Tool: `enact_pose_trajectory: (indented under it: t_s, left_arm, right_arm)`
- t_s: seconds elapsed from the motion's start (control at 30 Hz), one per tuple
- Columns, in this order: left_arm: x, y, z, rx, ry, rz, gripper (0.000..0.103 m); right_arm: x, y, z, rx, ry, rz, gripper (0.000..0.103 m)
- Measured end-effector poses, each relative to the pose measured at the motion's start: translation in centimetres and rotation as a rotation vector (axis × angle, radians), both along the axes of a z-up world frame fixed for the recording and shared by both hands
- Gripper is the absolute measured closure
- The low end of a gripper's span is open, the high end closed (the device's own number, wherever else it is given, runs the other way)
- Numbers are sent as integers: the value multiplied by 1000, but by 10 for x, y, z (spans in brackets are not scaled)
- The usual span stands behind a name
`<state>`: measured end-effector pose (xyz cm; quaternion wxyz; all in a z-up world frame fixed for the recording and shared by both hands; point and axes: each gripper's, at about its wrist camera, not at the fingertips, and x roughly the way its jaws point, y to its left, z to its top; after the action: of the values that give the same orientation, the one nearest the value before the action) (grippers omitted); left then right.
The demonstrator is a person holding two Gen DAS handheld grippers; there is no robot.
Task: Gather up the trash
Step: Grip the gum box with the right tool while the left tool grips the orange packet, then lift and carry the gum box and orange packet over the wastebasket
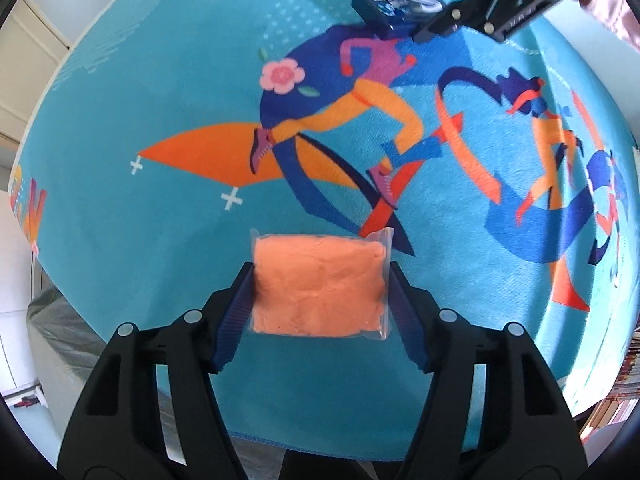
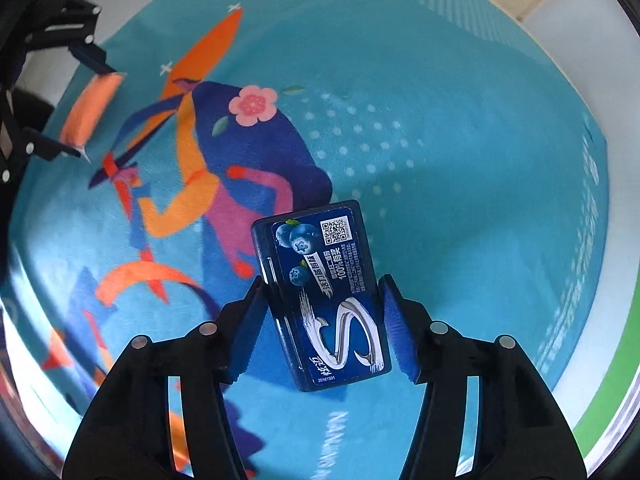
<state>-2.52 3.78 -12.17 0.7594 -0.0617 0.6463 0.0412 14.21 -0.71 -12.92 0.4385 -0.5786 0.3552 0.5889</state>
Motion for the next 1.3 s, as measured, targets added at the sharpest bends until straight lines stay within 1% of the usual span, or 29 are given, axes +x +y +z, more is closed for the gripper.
enact_pose_trajectory:
  t_s: [0.1, 0.17, 0.23, 0.3, 0.37, 0.43, 0.5, 0.57, 0.73, 0.87, 1.03, 1.17, 1.3]
  left_arm:
    - [-7, 2, 13, 4, -36, -3, 41]
    - [-11, 6, 21, 9, -58, -4, 41]
    - [-7, 7, 30, 15, -78, -3, 41]
    - [-13, 12, 37, 22, -100, -1, 41]
    - [-16, 20, 43, 29, -117, 1, 41]
    - [-24, 32, 49, 39, -135, 2, 41]
    - [-35, 46, 54, 44, -147, 6, 41]
    - [-41, 60, 59, 52, -157, 12, 41]
    - [-75, 91, 67, 73, -178, 57, 41]
    - [-112, 121, 72, 97, -194, 117, 41]
    - [-165, 164, 74, 129, -203, 222, 41]
    - [-204, 192, 69, 138, -198, 298, 41]
    - [-241, 215, 62, 141, -181, 365, 41]
  right_arm:
    - [-1, -5, 17, 28, 25, -79, 46]
    - [-5, -7, 34, 66, 59, -130, 46]
    - [-11, -4, 50, 99, 76, -165, 46]
    - [-20, 0, 67, 131, 85, -189, 46]
    - [-26, 1, 77, 155, 95, -205, 46]
    - [-33, 10, 84, 174, 103, -211, 46]
    - [-44, 18, 91, 186, 96, -201, 46]
    - [-67, 28, 103, 199, 92, -182, 46]
    - [-105, 58, 114, 226, 102, -123, 46]
    - [-143, 96, 122, 247, 120, -57, 46]
    - [-195, 143, 126, 262, 155, 31, 46]
    - [-235, 176, 125, 272, 186, 97, 46]
    - [-270, 199, 123, 276, 218, 151, 46]
